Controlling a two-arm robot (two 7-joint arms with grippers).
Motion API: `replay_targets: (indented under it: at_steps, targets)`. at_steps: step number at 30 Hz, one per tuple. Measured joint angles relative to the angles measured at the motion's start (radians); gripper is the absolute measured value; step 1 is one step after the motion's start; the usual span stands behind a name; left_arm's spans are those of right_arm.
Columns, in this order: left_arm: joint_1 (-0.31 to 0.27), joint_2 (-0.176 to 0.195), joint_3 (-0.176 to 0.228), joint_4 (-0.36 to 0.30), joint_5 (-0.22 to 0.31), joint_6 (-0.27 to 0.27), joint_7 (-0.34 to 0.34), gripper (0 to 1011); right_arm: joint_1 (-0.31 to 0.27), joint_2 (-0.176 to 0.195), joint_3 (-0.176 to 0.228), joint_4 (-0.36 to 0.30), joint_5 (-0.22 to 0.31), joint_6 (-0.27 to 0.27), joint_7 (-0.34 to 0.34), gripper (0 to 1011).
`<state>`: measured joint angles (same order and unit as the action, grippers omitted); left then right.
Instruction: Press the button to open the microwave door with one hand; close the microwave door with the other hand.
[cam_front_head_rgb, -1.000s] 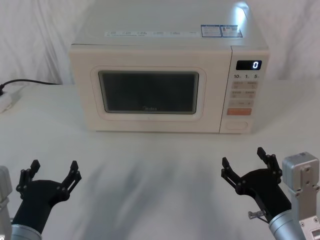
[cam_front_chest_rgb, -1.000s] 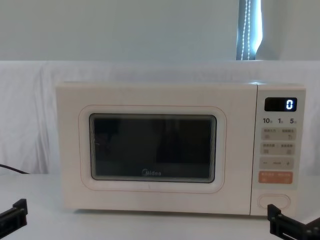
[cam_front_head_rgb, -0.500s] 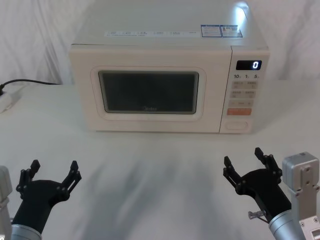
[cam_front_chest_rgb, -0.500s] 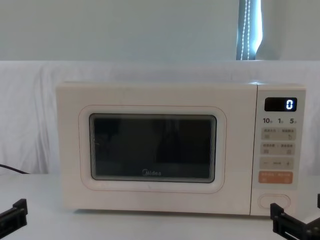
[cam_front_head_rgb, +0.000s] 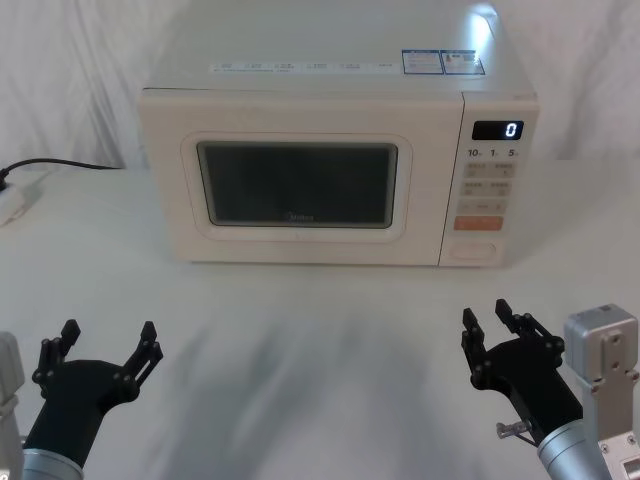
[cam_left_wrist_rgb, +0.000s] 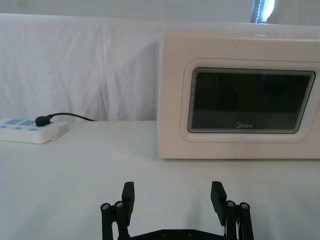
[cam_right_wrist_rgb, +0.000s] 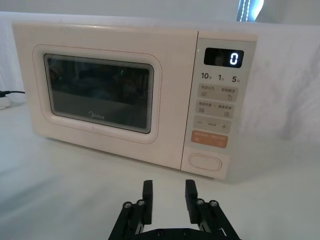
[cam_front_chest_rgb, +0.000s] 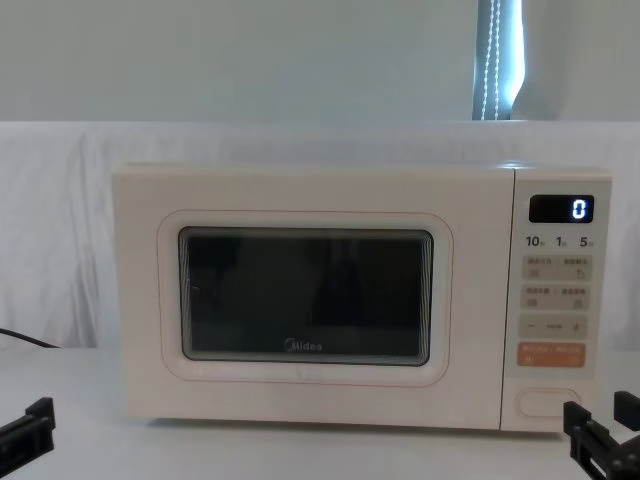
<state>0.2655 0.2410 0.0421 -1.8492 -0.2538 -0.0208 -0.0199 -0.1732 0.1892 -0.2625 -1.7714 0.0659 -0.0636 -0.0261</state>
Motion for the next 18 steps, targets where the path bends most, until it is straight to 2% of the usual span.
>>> replay_targets:
  at_steps: [3,4,13,14,18]
  targets:
    - [0.000,0.000,0.000,0.000,0.000,0.000,0.000,1001,0.000,0.000,0.000,0.000,0.000,0.000,0.000,363]
    - [0.000,0.000,0.000,0.000,0.000,0.000,0.000,1001,0.000,0.000,0.000,0.000,0.000,0.000,0.000,304]
    - [0.000,0.000,0.000,0.000,0.000,0.000,0.000,1001,0.000,0.000,0.000,0.000,0.000,0.000,0.000,64]
    - [0.000,0.000,0.000,0.000,0.000,0.000,0.000,1001,0.000,0.000,0.000,0.000,0.000,0.000,0.000,13]
    - [0.000,0.000,0.000,0.000,0.000,0.000,0.000,1001,0.000,0.000,0.000,0.000,0.000,0.000,0.000,0]
